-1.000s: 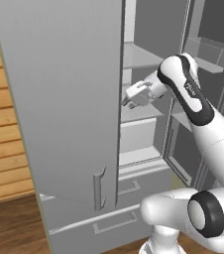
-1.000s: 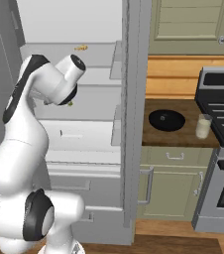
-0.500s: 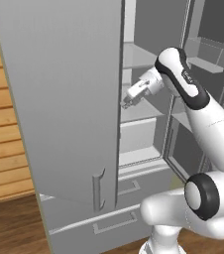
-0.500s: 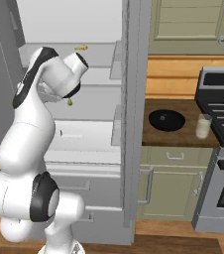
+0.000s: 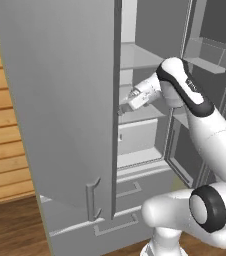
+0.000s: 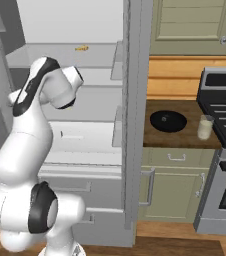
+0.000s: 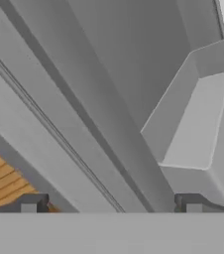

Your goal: Grab a lemon wedge from the fridge and one ice cube from the ice bowl, and put them in the glass of lemonade.

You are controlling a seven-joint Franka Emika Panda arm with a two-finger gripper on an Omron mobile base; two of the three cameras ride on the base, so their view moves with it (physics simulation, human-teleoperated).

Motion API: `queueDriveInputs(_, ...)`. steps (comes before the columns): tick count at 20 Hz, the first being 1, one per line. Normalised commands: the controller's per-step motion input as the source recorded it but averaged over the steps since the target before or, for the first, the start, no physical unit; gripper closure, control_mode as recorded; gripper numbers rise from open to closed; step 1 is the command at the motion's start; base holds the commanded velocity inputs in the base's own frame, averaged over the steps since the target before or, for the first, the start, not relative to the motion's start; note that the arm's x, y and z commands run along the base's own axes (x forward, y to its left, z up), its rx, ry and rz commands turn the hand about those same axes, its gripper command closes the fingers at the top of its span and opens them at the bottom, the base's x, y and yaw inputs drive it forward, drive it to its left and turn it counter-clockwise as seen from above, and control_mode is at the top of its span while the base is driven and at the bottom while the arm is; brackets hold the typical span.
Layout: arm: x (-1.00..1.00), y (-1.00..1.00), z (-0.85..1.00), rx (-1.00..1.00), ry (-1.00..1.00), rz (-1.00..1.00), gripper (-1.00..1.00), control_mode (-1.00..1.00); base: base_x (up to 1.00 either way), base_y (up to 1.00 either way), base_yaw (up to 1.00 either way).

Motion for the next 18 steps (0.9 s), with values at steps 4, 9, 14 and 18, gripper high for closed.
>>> queueDriveInputs(4,-0.62,0.79,-0.03,0.24,-0.08,0.17,-1.0,-1.0,0.0,0.0,0.0)
queueDriveInputs(9,-0.61,0.93,-0.01,0.19,-0.04,0.14,-1.0,-1.0,0.0,0.0,0.0)
queueDriveInputs(14,-0.42,1.0,0.0,0.11,0.0,0.1,-1.0,-1.0,0.0,0.0,0.0)
queueDriveInputs(18,-0.38,1.0,0.0,0.05,0.0,0.05,-1.0,-1.0,0.0,0.0,0.0)
